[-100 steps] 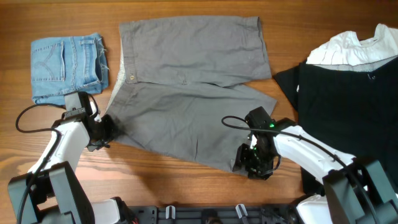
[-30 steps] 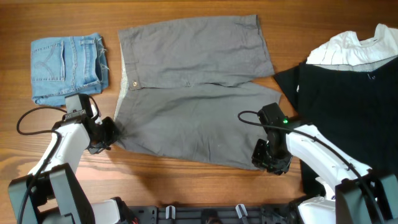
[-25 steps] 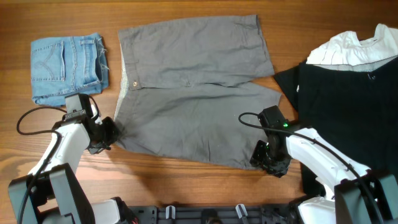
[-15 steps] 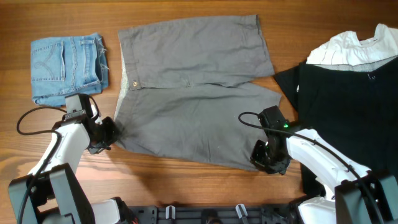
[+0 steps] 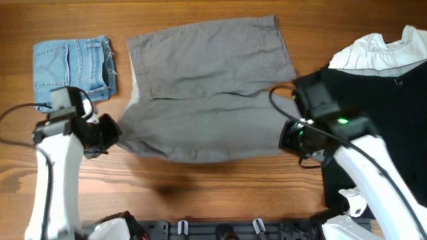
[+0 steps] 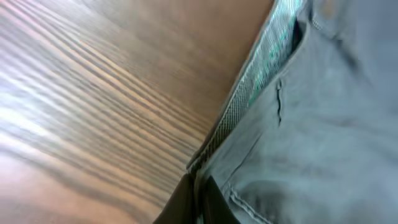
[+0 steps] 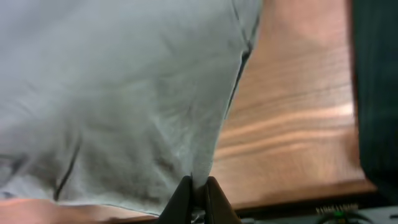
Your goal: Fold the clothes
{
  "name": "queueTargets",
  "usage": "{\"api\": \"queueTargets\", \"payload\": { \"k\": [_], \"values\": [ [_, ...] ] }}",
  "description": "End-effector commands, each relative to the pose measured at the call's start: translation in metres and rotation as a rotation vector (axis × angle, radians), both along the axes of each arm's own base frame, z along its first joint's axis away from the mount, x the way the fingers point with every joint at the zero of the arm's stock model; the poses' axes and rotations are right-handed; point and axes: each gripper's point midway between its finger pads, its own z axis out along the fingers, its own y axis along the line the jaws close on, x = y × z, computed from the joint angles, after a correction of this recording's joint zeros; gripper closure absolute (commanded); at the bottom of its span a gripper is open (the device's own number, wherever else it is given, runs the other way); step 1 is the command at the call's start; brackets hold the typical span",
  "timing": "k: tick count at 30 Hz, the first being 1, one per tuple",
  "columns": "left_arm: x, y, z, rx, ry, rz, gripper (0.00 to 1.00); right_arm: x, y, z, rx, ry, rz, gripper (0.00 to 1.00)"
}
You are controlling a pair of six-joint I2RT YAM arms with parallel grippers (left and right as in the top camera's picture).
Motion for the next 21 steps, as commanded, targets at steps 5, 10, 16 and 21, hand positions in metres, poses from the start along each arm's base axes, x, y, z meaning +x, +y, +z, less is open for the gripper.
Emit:
{"api": "queueTargets", "payload": {
  "k": [5,10,16,21],
  "values": [
    [-0.031,0.030,0.074,0.206,-0.131,0.193,0.96,0.019,-0.015,0.091,-0.029,-0.269,-0.022,0.96],
    [-0.059,0.039,0.105,0.297,-0.170,0.249,0.96,0.023,-0.020,0.126,-0.033,-0.357,-0.035,0.96],
    [-0.063,0.037,0.121,0.307,-0.242,0.260,0.96,0.047,-0.011,0.160,0.012,-0.508,-0.028,0.96],
    [-0.044,0.040,0.117,0.293,-0.247,0.252,0.96,0.077,-0.002,0.143,-0.008,-0.486,-0.012,0.96]
  ]
}}
